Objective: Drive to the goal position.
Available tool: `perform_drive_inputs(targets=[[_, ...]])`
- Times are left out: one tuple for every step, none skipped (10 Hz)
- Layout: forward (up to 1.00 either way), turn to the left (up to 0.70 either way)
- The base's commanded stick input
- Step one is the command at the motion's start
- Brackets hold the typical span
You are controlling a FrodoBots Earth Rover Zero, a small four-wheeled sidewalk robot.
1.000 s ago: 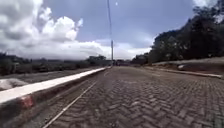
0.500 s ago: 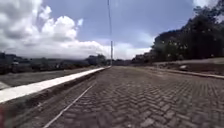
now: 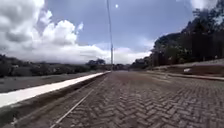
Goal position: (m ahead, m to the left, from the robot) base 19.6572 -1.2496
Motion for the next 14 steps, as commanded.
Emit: perform_drive_inputs(targets=[[1.00, 0.00], [1.00, 0.00], [1.00, 0.00], [1.00, 0.00], [1.00, 0.00], [1.00, 0.00], [1.00, 0.00], [1.00, 0.00], [1.00, 0.00], [1.00, 0.00], [1.00, 0.00], [1.00, 0.00], [1.00, 0.00], [1.00, 0.00]])
